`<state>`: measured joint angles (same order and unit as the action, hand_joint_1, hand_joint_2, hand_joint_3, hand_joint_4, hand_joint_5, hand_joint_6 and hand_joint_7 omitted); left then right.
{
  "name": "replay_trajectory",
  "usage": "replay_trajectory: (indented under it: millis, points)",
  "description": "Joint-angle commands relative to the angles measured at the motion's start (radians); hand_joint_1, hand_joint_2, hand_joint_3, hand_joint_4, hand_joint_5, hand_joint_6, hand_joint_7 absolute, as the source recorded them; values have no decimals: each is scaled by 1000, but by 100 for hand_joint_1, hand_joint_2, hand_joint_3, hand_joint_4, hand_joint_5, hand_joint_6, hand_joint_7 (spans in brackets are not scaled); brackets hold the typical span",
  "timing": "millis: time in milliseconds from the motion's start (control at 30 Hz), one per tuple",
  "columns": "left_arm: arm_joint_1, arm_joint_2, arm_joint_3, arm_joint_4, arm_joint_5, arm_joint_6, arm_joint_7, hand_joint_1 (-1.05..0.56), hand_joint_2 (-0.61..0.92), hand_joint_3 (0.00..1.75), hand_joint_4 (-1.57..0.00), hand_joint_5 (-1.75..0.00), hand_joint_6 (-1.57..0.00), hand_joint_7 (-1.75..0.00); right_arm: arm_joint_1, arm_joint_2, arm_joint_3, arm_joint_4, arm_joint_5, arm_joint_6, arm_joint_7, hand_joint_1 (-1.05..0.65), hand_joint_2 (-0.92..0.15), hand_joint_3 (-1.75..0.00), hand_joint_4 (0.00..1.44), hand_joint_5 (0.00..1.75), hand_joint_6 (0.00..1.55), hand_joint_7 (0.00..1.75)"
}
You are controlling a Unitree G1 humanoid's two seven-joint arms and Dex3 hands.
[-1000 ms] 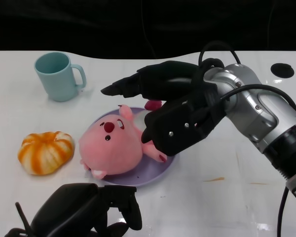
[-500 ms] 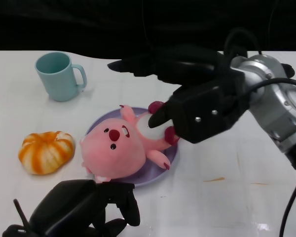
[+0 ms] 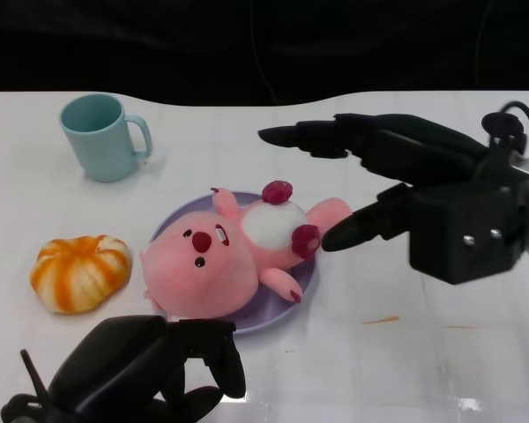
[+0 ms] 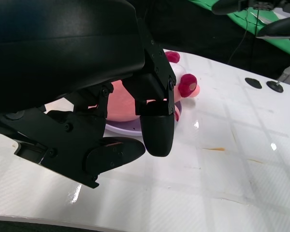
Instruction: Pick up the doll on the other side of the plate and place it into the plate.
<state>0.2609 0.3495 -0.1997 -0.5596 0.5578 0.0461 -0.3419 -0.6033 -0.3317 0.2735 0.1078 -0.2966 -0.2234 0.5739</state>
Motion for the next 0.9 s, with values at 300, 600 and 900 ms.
replay_trajectory:
  millis: [300,600,900]
  points:
    - [10,15,18,-2,-19,-3,1,-20,71,69,-73,-145,-76,-111,192,-38,-123,-133,152,32,-21,-36,-92,-4,34,107,61,29]
    - [3,30,26,8,-31,-12,0,-20,71,68,-73,-148,-75,-113,332,-10,-190,-241,294,150,-30,-10,-91,-7,54,128,64,81]
    - [15,42,41,12,-55,-29,4,-20,71,70,-72,-147,-74,-113,505,10,-203,-412,378,319,-74,-10,-86,-25,68,132,73,99]
